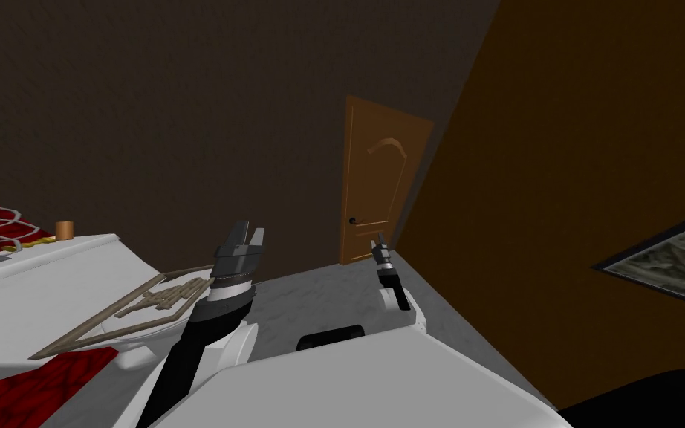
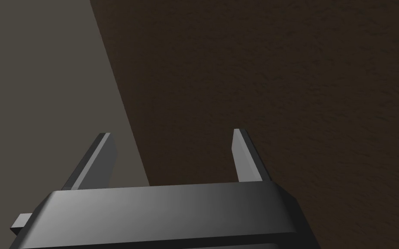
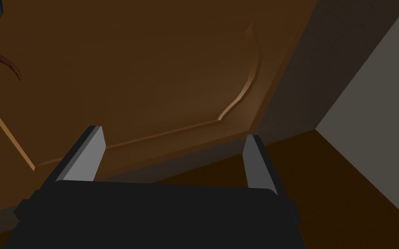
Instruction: Pull the door open
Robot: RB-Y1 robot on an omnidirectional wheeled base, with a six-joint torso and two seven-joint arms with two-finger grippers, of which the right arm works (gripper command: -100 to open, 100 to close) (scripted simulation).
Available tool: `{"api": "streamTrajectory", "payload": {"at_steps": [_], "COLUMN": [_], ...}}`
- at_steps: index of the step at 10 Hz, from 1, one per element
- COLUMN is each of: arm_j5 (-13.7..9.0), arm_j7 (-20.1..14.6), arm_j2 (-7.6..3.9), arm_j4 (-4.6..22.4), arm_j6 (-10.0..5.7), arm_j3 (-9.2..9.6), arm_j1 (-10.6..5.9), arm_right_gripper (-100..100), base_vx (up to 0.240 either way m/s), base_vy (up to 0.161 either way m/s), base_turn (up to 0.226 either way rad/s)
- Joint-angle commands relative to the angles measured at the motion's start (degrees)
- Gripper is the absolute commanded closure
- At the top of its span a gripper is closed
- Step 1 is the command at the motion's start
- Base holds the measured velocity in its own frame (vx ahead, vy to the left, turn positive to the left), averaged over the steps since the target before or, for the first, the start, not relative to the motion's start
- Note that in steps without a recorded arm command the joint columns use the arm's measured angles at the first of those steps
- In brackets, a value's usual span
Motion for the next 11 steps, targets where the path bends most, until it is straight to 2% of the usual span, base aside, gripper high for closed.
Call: {"api": "streamTrajectory", "payload": {"at_steps": [1, 2, 3, 4, 5, 6, 8, 9, 10, 11], "arm_j5": [-0.4, -0.4, -0.6, -0.6, -0.9, -0.9, -1.4, -1.4, -1.7, -1.7], "arm_j7": [0.4, 0.4, 0.6, 0.6, 0.8, 0.8, 1.3, 1.3, 1.6, 1.6], "arm_j2": [-0.55, -0.55, -0.90, -0.90, -1.25, -1.25, -1.93, -1.93, -2.27, -2.27], "arm_j4": [2.9, 4.1, 5.8, 6.7, 8.4, 9.3, 13.3, 14.6, 16.3, 17.2], "arm_j6": [-0.70, -0.70, -1.10, -1.10, -1.52, -1.52, -2.36, -2.36, -2.78, -2.78], "arm_j3": [-0.21, -0.21, -0.36, -0.36, -0.51, -0.51, -0.81, -0.81, -0.96, -0.96], "arm_j1": [-1.72, -1.72, -2.92, -2.92, -4.14, -4.14, -6.59, -6.59, -7.82, -7.82], "arm_right_gripper": [-100, -100, -100, -100, -100, -100, -100, -100, -100, -100], "base_vx": [0.078, 0.055, 0.049, 0.042, 0.041, 0.036, 0.060, 0.054, 0.062, 0.048], "base_vy": [-0.049, -0.040, -0.037, -0.029, -0.042, -0.032, -0.043, -0.044, -0.038, -0.031], "base_turn": [0.124, 0.040, 0.052, 0.035, 0.072, 0.039, 0.085, 0.041, 0.054, 0.038]}}
